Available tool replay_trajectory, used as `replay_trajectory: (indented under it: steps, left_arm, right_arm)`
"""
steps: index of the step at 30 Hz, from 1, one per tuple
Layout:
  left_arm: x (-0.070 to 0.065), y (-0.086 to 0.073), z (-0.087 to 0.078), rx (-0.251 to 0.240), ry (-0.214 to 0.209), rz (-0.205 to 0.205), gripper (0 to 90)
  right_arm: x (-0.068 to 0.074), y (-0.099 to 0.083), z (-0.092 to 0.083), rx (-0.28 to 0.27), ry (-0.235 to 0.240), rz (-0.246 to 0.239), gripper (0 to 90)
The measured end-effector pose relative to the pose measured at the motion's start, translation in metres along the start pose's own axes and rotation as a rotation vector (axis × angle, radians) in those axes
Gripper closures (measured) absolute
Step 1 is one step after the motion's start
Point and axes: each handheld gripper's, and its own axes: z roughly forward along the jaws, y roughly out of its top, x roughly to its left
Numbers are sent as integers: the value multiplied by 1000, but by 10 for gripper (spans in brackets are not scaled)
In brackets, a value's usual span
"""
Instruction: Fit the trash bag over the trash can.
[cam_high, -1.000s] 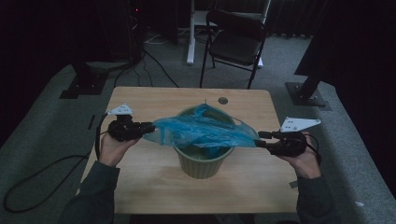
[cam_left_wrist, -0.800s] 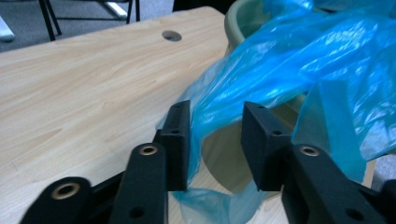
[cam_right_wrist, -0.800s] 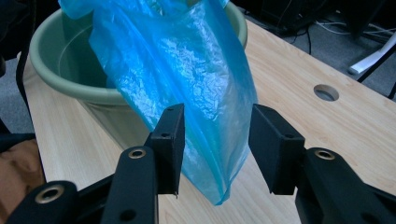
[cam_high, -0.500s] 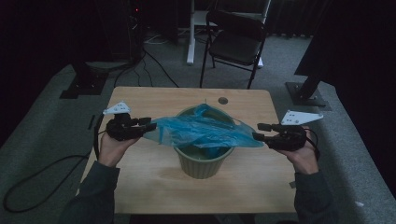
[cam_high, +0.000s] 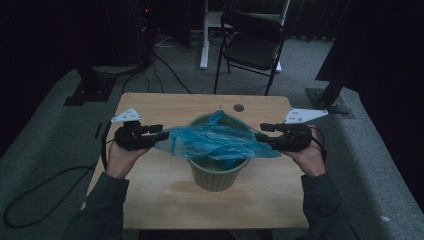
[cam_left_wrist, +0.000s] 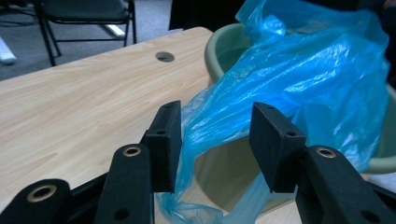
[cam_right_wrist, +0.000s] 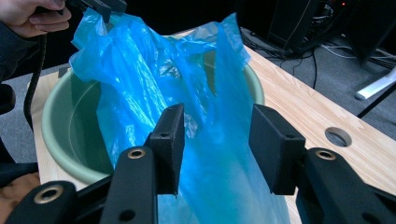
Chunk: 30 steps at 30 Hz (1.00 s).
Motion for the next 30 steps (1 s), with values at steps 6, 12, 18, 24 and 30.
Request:
replay_trajectory:
  steps: [6, 12, 18, 24, 30]
  left_arm:
    - [-1, 2, -5, -45, 1, -3, 515]
    - [-7, 5, -11, -84, -9, 16, 521]
    - [-25, 10, -7, -74, -76, 75, 536]
    - [-37, 10, 6, -19, -127, 112, 516]
    - [-41, 2, 20, 38, -141, 111, 503]
  right_arm:
    - [4, 4, 15, 25, -15, -11, 561]
    - [6, 8, 11, -3, -13, -13, 658]
    - [11, 12, 11, -2, 11, -24, 754]
    - [14, 9, 22, 43, 27, -36, 788]
    - [14, 0, 30, 87, 28, -30, 793]
